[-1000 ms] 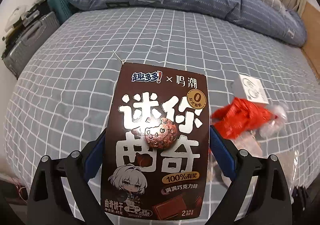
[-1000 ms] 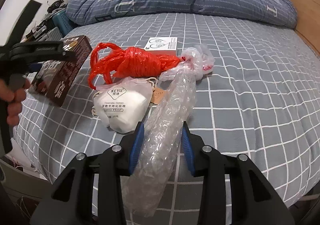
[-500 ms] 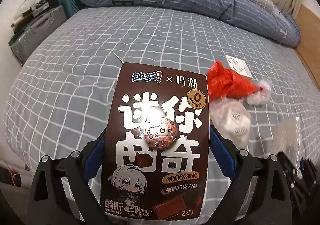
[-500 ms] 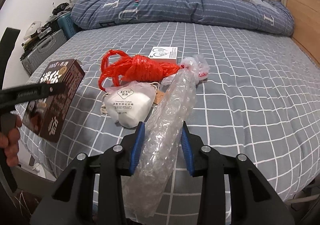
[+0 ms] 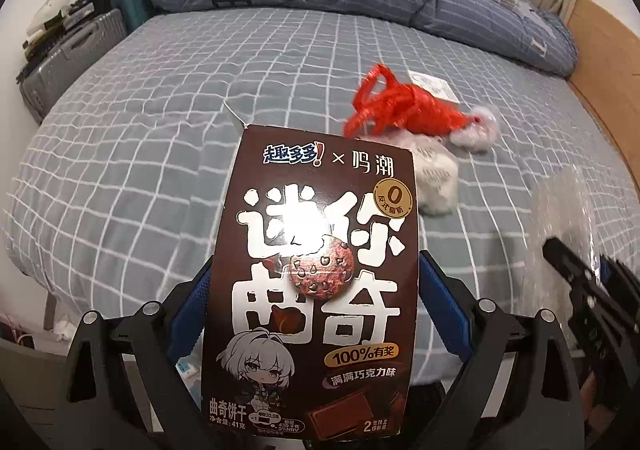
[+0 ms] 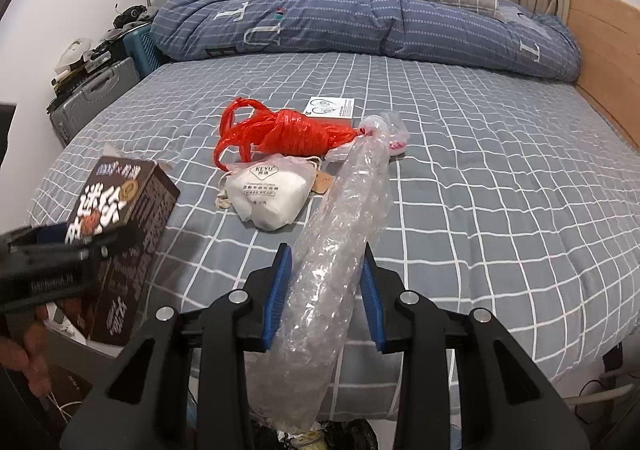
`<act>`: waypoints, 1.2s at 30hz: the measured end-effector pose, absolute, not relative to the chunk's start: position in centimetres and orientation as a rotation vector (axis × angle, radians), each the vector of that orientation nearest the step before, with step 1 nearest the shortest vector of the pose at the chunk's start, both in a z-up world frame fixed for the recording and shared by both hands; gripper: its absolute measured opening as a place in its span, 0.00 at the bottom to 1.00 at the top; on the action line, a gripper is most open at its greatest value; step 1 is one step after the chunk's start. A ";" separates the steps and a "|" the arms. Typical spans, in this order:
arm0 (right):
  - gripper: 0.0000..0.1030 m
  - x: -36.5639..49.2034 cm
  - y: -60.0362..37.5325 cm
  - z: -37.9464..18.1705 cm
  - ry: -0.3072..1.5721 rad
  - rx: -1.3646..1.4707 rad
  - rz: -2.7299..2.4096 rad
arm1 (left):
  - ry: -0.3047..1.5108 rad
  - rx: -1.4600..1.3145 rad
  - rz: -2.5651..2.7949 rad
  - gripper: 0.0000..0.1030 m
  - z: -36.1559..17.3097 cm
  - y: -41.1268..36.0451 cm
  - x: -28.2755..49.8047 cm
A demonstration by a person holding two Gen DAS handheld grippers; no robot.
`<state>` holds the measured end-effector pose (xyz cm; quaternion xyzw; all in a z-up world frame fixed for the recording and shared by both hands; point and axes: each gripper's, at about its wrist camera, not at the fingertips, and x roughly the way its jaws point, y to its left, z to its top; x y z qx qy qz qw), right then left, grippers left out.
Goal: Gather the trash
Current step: 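Carry the cookie box and bubble wrap down over the bin with both tools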
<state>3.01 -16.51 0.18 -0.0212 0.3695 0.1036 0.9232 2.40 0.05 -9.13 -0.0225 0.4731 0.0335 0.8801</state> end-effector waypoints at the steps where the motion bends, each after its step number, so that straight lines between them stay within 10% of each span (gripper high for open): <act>1: 0.32 2.7 -16.5 0.2 0.757 -0.044 0.213 | 0.986 -0.039 0.073 0.89 -9.3 0.0 1.9; 36: 0.31 -9.6 -17.3 -3.3 0.866 -0.050 0.183 | 1.060 -0.039 0.024 0.89 -13.4 -1.9 -11.5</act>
